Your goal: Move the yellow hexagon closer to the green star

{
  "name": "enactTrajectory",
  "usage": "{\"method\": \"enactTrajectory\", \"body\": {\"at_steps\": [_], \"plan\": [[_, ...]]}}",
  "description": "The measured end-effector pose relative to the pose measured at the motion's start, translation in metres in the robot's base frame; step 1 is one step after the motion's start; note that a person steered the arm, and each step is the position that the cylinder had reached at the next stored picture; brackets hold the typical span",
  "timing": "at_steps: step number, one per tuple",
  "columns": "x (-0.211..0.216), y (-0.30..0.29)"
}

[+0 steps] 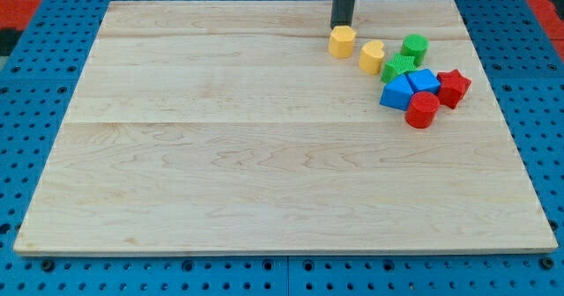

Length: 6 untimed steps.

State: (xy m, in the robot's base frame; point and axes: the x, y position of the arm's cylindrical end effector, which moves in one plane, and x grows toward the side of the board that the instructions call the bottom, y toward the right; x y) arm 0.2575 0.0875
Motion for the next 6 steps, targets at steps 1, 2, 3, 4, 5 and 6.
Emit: {"method": "enactTrajectory", "body": {"at_steps": [1, 2, 3, 4, 5, 6], "plan": [[0.012, -0.001], [0.029, -0.001], [0.038, -0.008], [0.038, -0.056], [0.051, -0.067], [0.055, -0.058]]}}
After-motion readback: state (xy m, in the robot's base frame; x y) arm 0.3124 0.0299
